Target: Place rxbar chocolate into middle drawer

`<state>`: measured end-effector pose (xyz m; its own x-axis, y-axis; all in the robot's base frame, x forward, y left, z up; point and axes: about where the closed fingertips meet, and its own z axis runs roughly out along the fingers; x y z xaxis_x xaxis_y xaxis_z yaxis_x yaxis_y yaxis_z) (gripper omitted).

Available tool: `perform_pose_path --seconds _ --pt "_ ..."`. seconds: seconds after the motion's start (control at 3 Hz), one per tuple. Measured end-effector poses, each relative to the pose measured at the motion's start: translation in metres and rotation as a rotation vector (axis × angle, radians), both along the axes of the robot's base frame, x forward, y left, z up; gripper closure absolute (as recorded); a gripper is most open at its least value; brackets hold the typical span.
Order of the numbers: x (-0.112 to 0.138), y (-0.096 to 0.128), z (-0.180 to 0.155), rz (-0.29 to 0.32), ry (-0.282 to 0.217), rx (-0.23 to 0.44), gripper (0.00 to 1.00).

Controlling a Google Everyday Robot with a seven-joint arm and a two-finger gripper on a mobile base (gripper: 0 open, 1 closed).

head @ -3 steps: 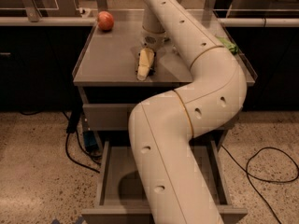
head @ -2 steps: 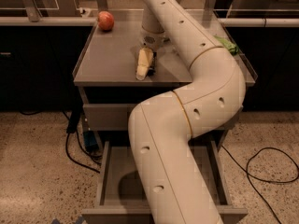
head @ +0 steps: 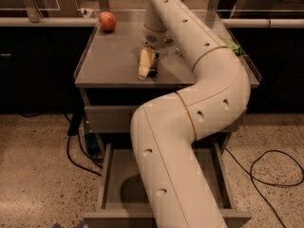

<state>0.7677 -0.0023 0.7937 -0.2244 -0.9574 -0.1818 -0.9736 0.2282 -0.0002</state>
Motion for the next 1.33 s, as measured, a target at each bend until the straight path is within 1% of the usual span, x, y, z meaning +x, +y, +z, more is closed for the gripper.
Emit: perform_pose_path --seconds 0.33,0.67,1.0,1.33 --pt "0.0000 0.0000 0.0000 0.000 0.000 0.000 0.79" --pt "0.0000 0.0000 0.0000 0.000 0.000 0.000 1.00" --pt "0.0000 0.0000 0.0000 0.000 0.000 0.000 1.00" --pt "-0.0022 0.0002 0.0091 0.000 0.000 0.000 1.00"
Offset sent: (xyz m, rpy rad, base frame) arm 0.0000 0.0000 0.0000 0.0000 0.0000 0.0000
